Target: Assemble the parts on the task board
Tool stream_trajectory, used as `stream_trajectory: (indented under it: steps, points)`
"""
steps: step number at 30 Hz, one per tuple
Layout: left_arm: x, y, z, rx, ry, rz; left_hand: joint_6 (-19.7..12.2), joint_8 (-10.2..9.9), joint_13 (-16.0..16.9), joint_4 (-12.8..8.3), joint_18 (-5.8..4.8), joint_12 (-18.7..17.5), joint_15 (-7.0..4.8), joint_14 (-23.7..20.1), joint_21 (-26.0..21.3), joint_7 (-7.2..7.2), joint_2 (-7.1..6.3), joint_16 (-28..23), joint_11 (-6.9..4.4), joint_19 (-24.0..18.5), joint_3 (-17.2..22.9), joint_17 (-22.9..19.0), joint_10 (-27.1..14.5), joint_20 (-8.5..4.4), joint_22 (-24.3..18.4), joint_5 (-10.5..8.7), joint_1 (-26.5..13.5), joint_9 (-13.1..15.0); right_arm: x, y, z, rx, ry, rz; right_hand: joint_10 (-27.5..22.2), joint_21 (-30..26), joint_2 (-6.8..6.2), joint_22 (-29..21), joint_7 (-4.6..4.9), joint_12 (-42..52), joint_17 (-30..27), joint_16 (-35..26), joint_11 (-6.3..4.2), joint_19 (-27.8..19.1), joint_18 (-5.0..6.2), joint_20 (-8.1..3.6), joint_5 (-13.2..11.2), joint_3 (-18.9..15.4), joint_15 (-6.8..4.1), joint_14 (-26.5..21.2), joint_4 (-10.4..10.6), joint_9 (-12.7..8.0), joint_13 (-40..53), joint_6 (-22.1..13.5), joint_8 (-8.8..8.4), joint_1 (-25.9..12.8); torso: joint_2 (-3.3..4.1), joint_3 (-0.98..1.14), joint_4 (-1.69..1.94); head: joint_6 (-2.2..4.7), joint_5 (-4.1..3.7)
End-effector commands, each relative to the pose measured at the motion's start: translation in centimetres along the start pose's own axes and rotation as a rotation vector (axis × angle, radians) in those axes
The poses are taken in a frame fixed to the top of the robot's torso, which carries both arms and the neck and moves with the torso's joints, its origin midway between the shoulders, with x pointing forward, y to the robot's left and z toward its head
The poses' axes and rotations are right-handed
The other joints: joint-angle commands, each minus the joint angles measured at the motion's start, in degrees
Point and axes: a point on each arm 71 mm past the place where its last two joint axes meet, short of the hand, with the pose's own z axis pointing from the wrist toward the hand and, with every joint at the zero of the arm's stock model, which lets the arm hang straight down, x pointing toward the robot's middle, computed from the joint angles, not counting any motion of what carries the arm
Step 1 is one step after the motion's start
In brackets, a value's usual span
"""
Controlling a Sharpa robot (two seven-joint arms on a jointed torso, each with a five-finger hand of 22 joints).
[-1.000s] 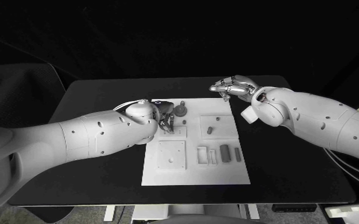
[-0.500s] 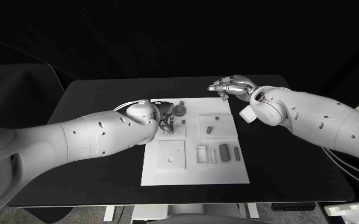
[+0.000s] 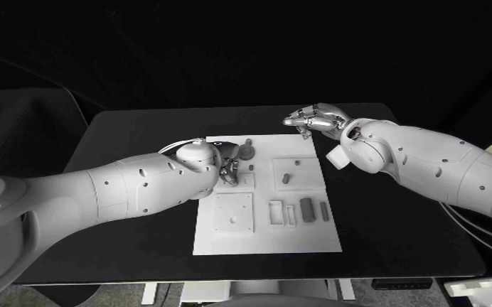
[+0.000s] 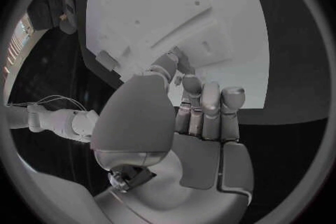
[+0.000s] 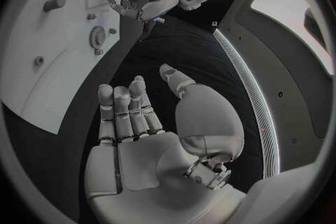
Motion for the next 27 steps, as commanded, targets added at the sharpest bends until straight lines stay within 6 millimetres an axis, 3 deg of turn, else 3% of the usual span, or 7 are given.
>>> stream_trajectory:
  steps: [1,27]
  points:
    - [0.09,-0.11,0.03,-0.002,0.017,0.016,4.2,0.1,-0.1,0.3,4.41,-0.3,-0.01,-0.3,1.8,1.01,0.47,0.2,-0.04,-0.3,0.1,-0.1,-0.5,-0.06,-0.1,0.34,-0.1,1.3,0.15,0.13,0.03,-0.008,0.01,-0.005,-0.3,0.0,0.17,0.0,-0.05,-0.2,0.0,-0.1,-0.05,-0.4,-0.82,-0.03,-0.2,-0.2,-0.07,-0.1,-0.1,0.1,-0.1,0.1,0.16,-0.3,0.0,-0.03,0.04,-0.08,0.02]
    - [-0.05,-0.6,0.14,0.018,-0.032,0.054,4.1,0.1,-0.1,0.3,4.43,-0.3,-0.01,-0.3,1.8,1.0,0.49,0.2,-0.05,-0.3,0.1,-0.2,-0.5,-0.06,-0.1,0.38,-0.2,1.3,0.14,0.09,0.02,-0.001,0.008,0.031,-0.2,0.0,0.22,0.0,-0.05,-0.1,0.0,0.0,-0.05,-0.4,-0.81,-0.04,-0.2,-0.2,-0.06,0.0,-0.1,0.1,-0.1,0.2,0.22,-0.3,0.01,-0.02,0.02,-0.15,0.02]
